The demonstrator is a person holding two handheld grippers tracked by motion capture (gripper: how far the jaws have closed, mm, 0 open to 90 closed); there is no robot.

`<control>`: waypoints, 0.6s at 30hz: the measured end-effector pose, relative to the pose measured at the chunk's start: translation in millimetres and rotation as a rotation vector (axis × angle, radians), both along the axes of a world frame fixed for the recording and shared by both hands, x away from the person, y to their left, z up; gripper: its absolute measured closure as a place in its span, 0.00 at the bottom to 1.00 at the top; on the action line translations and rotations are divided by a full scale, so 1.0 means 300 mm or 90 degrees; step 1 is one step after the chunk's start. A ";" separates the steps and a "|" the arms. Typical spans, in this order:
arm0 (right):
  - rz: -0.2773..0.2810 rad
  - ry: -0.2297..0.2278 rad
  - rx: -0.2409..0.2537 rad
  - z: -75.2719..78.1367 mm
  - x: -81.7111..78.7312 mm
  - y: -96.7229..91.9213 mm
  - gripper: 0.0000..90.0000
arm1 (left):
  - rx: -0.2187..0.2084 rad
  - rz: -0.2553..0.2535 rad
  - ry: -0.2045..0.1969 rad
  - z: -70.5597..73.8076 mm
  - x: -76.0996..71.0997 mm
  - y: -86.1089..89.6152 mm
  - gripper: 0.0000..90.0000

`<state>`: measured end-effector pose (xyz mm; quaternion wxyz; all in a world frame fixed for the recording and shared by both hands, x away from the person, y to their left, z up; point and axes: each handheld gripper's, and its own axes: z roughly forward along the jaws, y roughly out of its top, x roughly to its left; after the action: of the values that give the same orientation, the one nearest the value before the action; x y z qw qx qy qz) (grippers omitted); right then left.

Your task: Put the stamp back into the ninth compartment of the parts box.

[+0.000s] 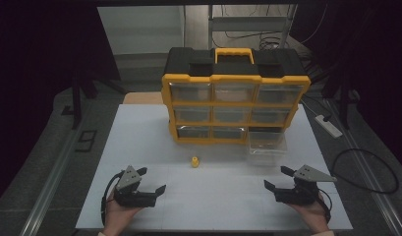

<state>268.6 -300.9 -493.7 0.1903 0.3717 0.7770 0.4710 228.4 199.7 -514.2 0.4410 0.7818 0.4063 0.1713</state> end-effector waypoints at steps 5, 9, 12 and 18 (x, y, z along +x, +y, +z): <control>-0.007 0.007 -0.004 -0.008 0.001 -0.006 0.18 | 0.002 -0.004 -0.002 -0.001 0.003 -0.005 0.08; -0.011 0.006 -0.003 -0.004 -0.001 -0.009 0.18 | 0.002 -0.005 -0.001 -0.001 0.001 -0.007 0.08; -0.012 0.010 -0.008 -0.010 -0.001 -0.006 0.18 | 0.007 -0.008 0.002 -0.004 0.002 -0.011 0.08; -0.010 0.011 -0.014 -0.015 0.004 -0.005 0.19 | 0.008 -0.010 0.006 -0.008 0.005 -0.015 0.08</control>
<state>269.8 -302.4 -498.1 0.1912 0.3800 0.7809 0.4574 229.8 195.1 -516.7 0.4350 0.7885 0.4015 0.1668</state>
